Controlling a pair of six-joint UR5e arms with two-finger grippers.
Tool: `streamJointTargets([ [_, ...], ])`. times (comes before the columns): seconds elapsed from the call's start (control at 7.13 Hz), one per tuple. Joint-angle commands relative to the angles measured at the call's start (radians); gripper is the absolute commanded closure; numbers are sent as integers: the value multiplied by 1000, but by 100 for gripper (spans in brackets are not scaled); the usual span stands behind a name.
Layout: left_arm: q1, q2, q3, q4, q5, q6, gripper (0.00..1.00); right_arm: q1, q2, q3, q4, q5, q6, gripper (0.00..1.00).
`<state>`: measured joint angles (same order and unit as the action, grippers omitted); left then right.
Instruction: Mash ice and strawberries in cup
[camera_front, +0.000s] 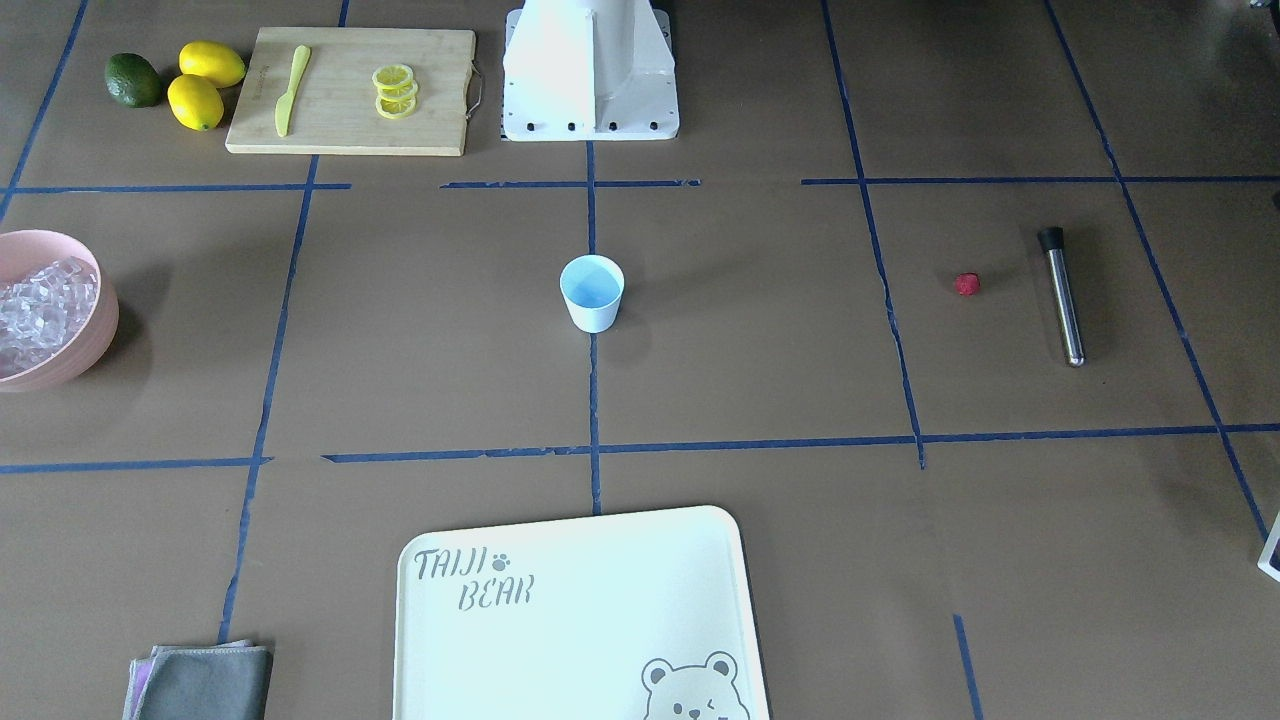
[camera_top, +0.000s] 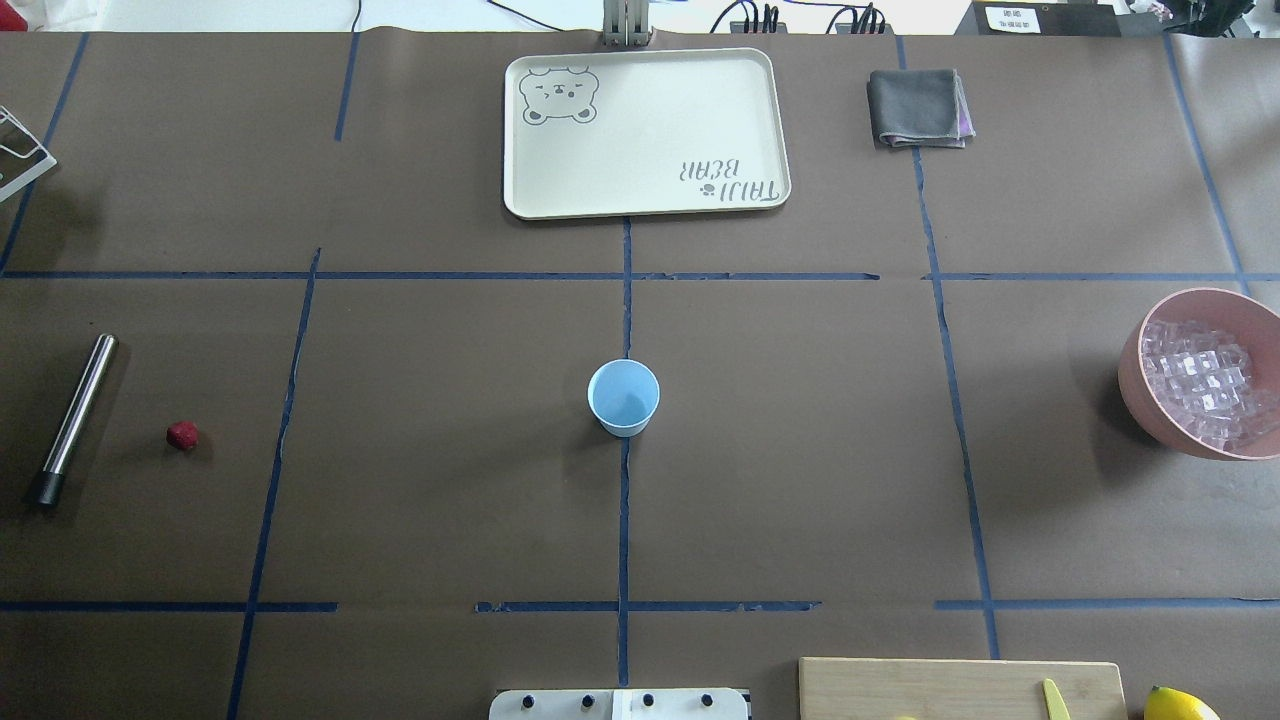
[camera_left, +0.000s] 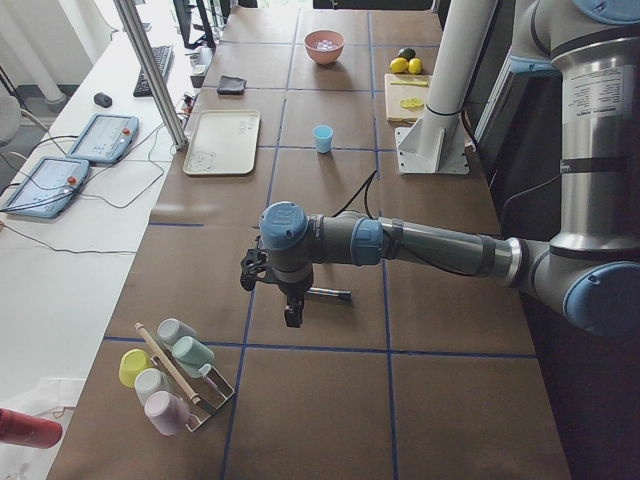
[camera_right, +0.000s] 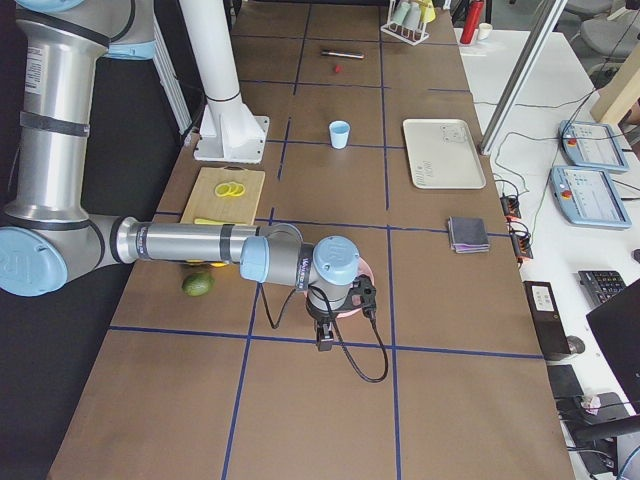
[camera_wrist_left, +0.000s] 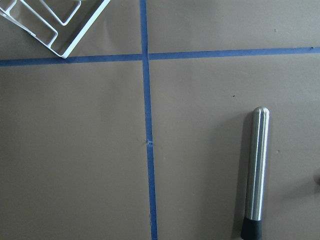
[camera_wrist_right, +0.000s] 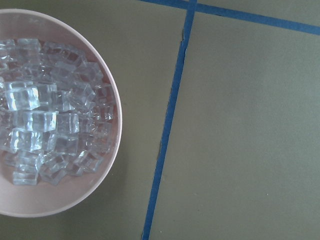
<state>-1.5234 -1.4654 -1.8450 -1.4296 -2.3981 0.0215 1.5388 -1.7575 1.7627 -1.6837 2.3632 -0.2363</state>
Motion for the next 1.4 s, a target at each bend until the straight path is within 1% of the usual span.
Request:
streamJointTargets([
  [0.0,18,3,0,0,-1,-3,0,-2,0,-3,4,14,-9,0],
  [0.42,20,8,1,-3,1,-18,0,-12,1,4,6,19,-3,0],
  [0.56,20,29,-5,-15,-4,-11,0,-38,1,17,6,46,62,0],
  [0.7,20,31,-6,-31,-6,-9,0,-107,4,59,7,65,241,1],
  [0.84,20,31,-6,-31,-6,-9,0,-155,4,95,7,65,378,1],
  [0.98,20,31,-5,-32,-6,-9,0,-193,4,122,16,62,475,2],
  [1.12,20,31,-6,-32,-6,-9,0,-233,-8,119,135,50,590,3],
  [1.26,20,31,-6,-32,-6,-9,0,-276,-23,118,256,3,779,5],
])
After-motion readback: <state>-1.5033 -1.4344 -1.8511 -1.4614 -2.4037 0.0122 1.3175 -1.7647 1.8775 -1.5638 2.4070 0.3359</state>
